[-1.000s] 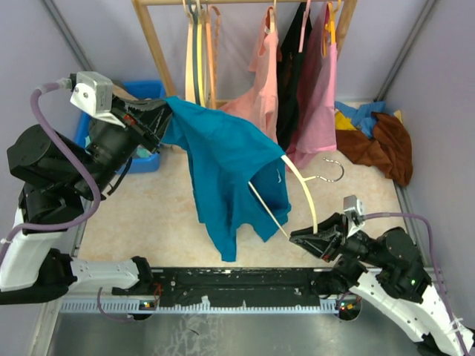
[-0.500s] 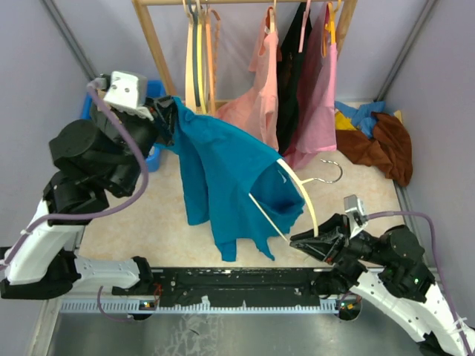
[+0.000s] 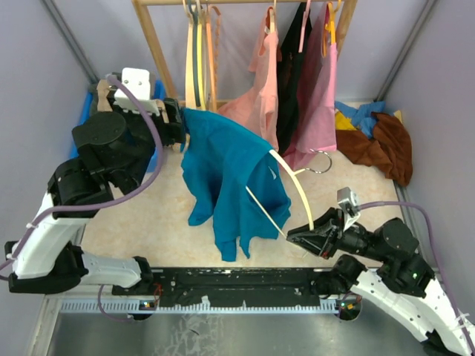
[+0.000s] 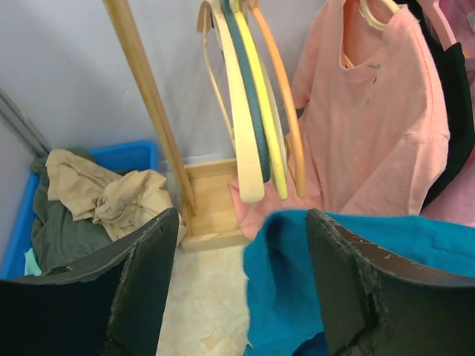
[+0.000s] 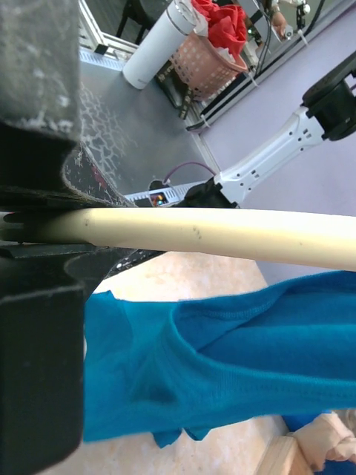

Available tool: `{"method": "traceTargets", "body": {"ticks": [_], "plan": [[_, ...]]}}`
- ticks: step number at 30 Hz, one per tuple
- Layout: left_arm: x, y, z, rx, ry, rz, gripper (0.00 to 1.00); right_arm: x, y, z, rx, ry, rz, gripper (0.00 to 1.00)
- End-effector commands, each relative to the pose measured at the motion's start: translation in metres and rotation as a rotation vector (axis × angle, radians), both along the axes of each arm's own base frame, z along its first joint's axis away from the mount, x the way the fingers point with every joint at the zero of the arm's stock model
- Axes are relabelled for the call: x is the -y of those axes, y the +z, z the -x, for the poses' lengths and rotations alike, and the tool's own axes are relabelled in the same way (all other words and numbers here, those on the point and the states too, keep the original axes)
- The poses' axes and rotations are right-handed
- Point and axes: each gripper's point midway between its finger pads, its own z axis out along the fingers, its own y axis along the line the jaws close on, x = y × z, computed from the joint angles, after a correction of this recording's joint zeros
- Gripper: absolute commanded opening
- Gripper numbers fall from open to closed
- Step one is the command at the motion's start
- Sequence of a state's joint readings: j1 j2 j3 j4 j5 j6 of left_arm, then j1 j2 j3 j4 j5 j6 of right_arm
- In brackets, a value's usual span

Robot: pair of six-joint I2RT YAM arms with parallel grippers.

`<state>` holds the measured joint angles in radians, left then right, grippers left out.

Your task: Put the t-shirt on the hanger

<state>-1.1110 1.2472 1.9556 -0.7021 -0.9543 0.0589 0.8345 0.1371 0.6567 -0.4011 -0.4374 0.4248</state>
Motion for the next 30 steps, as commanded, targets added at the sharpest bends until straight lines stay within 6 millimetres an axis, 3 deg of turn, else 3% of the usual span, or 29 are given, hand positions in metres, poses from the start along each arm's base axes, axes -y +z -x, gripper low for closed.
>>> {"method": "traceTargets", "body": {"ticks": [1,4,8,16,25,30], "plan": [[-0.021,0.000,0.013,-0.018,0.000,0.070,0.75,0.004,0.036,-0.006,0.057,-0.045,-0.077,0.00],[-0.020,-0.006,0.018,-0.041,-0.034,0.065,0.80,0.001,0.031,-0.011,0.039,-0.059,-0.061,0.00],[-0.005,-0.012,0.026,-0.071,-0.139,0.071,0.77,-0.003,0.028,-0.021,0.016,-0.085,-0.042,0.00],[0.067,-0.046,0.040,-0.186,-0.432,0.053,0.75,-0.017,0.031,-0.042,-0.019,-0.123,-0.018,0.00],[0.094,-0.089,0.036,-0.259,-0.435,0.015,0.74,-0.030,0.045,-0.057,-0.044,-0.142,-0.025,0.00],[0.105,-0.099,0.034,-0.248,-0.407,-0.009,0.73,-0.036,0.052,-0.056,-0.037,-0.111,-0.043,0.00]]}}
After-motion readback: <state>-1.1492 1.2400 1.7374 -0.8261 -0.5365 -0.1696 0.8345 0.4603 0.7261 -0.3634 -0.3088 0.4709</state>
